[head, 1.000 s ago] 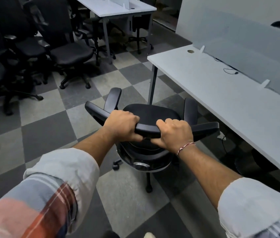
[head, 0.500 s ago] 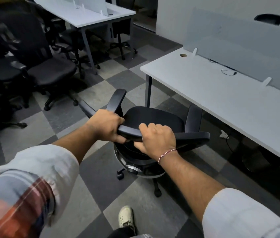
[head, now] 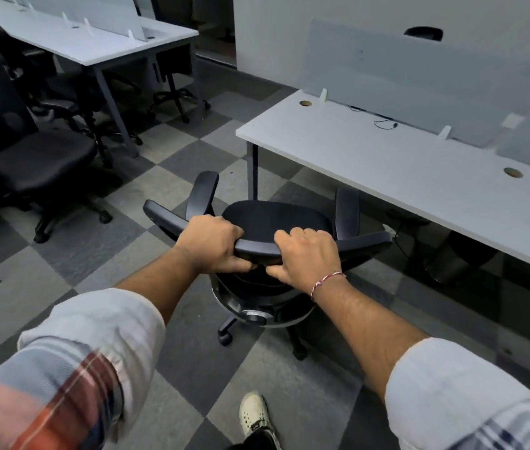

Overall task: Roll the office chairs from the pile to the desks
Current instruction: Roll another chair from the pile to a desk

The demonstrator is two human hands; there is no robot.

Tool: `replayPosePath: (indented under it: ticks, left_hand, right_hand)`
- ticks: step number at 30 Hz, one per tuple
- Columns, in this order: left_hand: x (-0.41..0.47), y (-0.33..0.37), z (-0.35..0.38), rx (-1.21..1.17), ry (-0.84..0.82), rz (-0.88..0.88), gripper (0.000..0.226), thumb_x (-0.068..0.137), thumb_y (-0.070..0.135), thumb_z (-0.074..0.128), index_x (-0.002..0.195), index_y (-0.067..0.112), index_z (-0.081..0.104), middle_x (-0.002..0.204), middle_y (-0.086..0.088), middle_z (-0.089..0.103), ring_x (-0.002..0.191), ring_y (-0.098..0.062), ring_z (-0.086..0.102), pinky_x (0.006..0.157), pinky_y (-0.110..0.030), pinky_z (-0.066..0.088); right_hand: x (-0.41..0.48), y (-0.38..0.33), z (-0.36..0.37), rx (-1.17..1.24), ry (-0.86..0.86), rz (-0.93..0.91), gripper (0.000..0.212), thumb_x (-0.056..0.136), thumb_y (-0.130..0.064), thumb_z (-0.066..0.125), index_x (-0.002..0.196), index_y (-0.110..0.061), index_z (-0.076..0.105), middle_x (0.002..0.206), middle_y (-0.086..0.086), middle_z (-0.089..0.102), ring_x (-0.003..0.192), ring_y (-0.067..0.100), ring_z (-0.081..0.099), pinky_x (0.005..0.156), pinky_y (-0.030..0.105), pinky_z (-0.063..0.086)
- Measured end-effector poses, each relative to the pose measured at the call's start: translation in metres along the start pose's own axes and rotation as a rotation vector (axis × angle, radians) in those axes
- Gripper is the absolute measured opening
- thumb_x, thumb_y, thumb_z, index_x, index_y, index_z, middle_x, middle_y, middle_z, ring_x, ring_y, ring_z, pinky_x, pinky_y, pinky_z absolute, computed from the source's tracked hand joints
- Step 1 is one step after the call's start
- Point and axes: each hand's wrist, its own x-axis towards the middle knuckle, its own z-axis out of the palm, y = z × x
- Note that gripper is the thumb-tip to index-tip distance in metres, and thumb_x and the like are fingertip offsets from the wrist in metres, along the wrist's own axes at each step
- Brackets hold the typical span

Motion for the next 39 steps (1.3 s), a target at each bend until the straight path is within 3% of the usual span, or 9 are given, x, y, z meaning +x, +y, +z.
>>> replayPosePath:
  ticks: [5,12,18,22,28,33,39]
  left_hand:
    - [-0.020,0.025,-0.005,0.003,0.007,0.018,0.054,0.072,0.081,0.056,0.070,0.026,0.057,0.059,0.009,0.049,0.062,-0.017,0.057,0.052,-0.029,0.033]
    - [-0.051,0.057,-0.008,-0.049,0.011,0.078,0.054,0.070,0.081,0.054,0.066,0.028,0.050,0.059,0.009,0.048,0.062,-0.018,0.056,0.054,-0.029,0.034]
    - [-0.082,0.054,-0.007,-0.006,0.011,0.098,0.054,0.069,0.080,0.054,0.066,0.027,0.050,0.061,0.008,0.052,0.066,-0.017,0.061,0.053,-0.028,0.032]
    - [-0.093,0.048,-0.007,0.002,0.026,0.111,0.054,0.069,0.080,0.055,0.068,0.026,0.054,0.062,0.008,0.055,0.066,-0.017,0.061,0.053,-0.028,0.036]
    - [-0.116,0.037,-0.004,0.004,0.034,0.139,0.053,0.071,0.078,0.055,0.067,0.025,0.049,0.061,0.007,0.051,0.065,-0.019,0.061,0.056,-0.028,0.042]
    - [-0.134,0.014,-0.007,0.024,0.017,0.174,0.055,0.071,0.079,0.057,0.067,0.025,0.048,0.060,0.007,0.047,0.066,-0.019,0.059,0.054,-0.029,0.033]
    - [-0.158,-0.026,-0.011,0.021,-0.007,0.209,0.055,0.072,0.082,0.053,0.068,0.026,0.051,0.061,0.008,0.053,0.061,-0.016,0.056,0.052,-0.027,0.036]
  right_hand:
    - [-0.027,-0.007,-0.025,-0.046,-0.135,0.070,0.048,0.073,-0.062,0.065,0.082,-0.023,0.037,0.075,0.000,0.054,0.068,0.023,0.057,0.060,0.033,0.037]
    - [-0.073,-0.013,-0.051,-0.047,-0.239,0.089,0.047,0.075,-0.062,0.060,0.084,-0.023,0.036,0.075,-0.002,0.047,0.072,0.024,0.058,0.060,0.033,0.032]
    - [-0.096,-0.045,-0.063,-0.044,-0.237,0.097,0.042,0.075,-0.062,0.059,0.085,-0.024,0.045,0.081,0.000,0.058,0.075,0.025,0.060,0.061,0.035,0.032]
    - [-0.104,-0.033,-0.076,0.036,-0.323,0.026,0.048,0.079,-0.072,0.054,0.088,-0.025,0.048,0.088,-0.001,0.060,0.083,0.024,0.060,0.063,0.034,0.033]
    - [-0.116,-0.043,-0.083,-0.037,-0.414,0.135,0.050,0.078,-0.075,0.053,0.083,-0.026,0.042,0.080,-0.007,0.057,0.083,0.022,0.064,0.058,0.032,0.033]
    - [-0.114,-0.076,-0.088,-0.050,-0.413,0.166,0.048,0.078,-0.072,0.052,0.083,-0.025,0.045,0.078,-0.006,0.063,0.075,0.022,0.064,0.056,0.032,0.034]
    - [-0.100,-0.124,-0.097,-0.057,-0.403,0.195,0.047,0.076,-0.071,0.053,0.082,-0.026,0.042,0.071,-0.006,0.057,0.071,0.022,0.060,0.057,0.031,0.032]
